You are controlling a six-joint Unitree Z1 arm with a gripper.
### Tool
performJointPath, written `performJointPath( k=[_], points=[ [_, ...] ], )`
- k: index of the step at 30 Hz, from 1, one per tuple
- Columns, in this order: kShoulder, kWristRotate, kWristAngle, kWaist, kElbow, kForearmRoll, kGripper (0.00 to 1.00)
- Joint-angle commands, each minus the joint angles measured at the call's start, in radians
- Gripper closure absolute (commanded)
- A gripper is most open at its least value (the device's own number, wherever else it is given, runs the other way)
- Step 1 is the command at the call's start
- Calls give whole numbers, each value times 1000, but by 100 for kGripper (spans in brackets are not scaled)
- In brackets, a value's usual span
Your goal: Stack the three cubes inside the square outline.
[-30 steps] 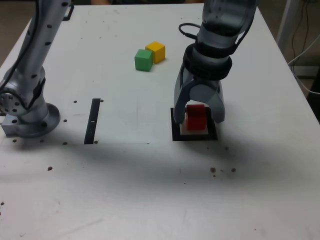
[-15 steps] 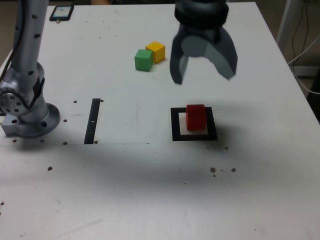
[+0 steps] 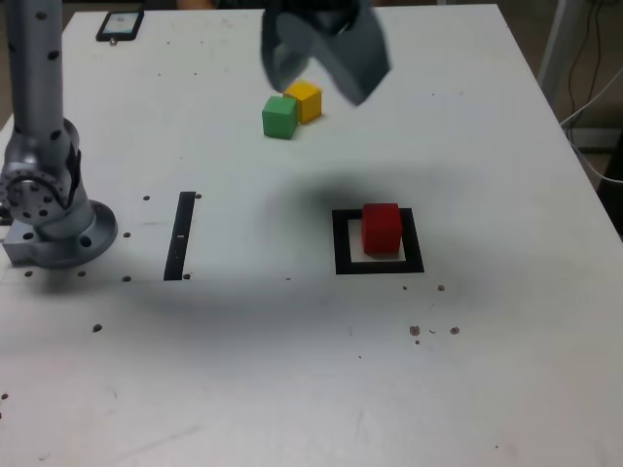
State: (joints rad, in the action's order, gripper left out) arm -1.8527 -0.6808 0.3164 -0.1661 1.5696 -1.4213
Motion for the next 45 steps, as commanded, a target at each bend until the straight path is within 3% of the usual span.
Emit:
performJointPath(
  k=[1,6,11,19,23,32,45],
  points=[
    [-4,-30,39,-47,-29,35,0],
    [-18,-119,132,-171,-48,115,0],
    [-66,-180,159,-264,-43,161,0],
    [-147,-227,155,-373,-43,236,2],
    [-166,-249,136,-403,-49,272,3],
    [-187,-261,78,-393,-123,367,5],
    [-237,-266,76,-368,-102,380,12]
  ],
)
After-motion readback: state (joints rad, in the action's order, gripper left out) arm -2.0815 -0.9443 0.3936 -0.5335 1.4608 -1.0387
